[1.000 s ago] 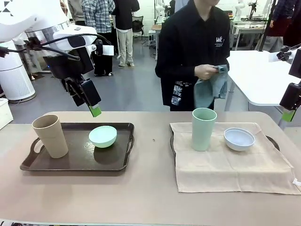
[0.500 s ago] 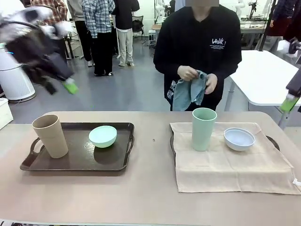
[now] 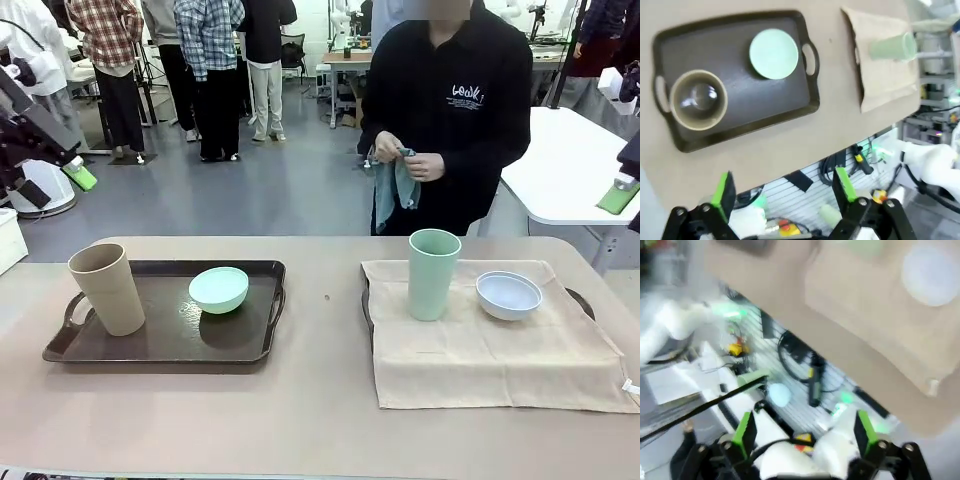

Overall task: Set up a tray with a mat and arrange the tableware.
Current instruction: Pick up the Picnic Bowl and Reusable plastic cup from the Handle tray in front of the human's position and hold them in the air.

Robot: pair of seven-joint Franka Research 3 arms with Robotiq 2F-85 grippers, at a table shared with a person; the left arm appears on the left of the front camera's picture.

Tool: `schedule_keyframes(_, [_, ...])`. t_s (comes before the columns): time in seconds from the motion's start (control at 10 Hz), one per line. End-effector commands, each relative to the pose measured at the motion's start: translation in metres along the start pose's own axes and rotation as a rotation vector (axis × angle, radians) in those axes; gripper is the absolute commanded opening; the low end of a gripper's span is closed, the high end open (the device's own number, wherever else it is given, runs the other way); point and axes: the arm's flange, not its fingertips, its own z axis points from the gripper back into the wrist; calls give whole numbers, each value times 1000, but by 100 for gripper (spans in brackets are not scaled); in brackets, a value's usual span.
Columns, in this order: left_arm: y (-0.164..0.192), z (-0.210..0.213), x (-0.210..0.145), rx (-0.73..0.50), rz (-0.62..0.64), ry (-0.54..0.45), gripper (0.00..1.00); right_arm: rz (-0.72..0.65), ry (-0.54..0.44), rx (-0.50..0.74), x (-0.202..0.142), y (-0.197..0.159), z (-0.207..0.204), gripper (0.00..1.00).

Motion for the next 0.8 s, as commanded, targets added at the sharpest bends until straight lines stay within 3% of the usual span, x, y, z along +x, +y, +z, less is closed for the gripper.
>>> schedule_keyframes(0.0, [23,10,-2,-255,75,-56,100,147,14,662,-2,-19,16,100])
schedule_keyframes(0.1, [33,9,1,-416,114,-41,100,147,-58,882,-7,-40,22,100])
schedule_keyframes(0.2, [53,0,4,-580,200,28,100,122,-114,1006,-14,-64,24,100])
schedule_keyframes(0.3, [74,-8,4,-705,275,162,100,80,-147,1093,-21,-83,20,100])
schedule_keyframes(0.4, [87,-18,4,-749,332,289,100,24,-156,1132,-26,-93,14,100])
schedule_keyframes(0.5, [95,-24,-1,-758,368,309,100,-34,-160,1145,-27,-97,9,100])
schedule_keyframes(0.6, [74,-15,-10,-666,220,128,100,-159,-165,1047,-24,-93,6,100])
schedule_keyframes(0.7, [74,-15,-10,-666,220,128,100,89,-109,939,-18,-91,-35,100])
